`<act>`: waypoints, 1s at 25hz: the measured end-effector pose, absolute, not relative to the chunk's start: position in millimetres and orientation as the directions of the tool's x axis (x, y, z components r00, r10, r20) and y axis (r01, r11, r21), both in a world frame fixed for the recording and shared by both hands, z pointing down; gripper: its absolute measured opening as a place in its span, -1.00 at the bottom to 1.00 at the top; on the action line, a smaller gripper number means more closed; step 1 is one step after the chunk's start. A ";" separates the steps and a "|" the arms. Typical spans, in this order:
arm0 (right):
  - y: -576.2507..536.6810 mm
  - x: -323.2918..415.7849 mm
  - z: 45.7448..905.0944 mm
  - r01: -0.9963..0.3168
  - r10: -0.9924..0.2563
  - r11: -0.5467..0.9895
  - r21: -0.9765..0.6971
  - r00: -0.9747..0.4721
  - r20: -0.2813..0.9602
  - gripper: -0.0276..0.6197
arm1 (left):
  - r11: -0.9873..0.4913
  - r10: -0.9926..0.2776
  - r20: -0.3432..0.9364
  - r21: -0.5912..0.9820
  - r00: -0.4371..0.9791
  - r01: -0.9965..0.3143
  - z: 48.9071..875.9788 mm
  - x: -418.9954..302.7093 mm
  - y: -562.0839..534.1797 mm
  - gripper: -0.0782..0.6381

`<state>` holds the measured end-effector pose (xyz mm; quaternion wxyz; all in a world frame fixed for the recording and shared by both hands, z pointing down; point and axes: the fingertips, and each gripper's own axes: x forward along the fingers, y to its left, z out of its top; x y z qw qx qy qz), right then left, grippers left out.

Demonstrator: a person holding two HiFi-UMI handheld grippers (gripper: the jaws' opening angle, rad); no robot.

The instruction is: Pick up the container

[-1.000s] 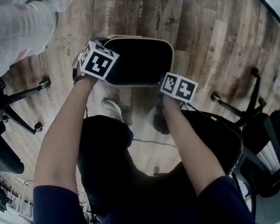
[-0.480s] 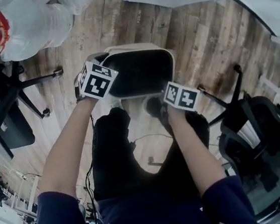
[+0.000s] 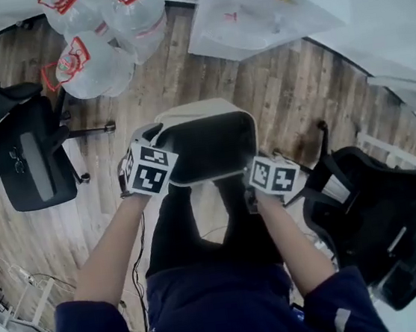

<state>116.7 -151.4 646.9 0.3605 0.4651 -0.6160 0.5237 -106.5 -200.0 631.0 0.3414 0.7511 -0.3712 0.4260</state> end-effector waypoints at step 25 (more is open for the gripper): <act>-96.5 63.0 440.3 -0.906 -0.388 0.166 -0.389 -0.423 0.819 -0.63 | -0.350 -0.571 0.764 0.106 0.302 -0.931 395.4 -164.8 -110.3 -0.46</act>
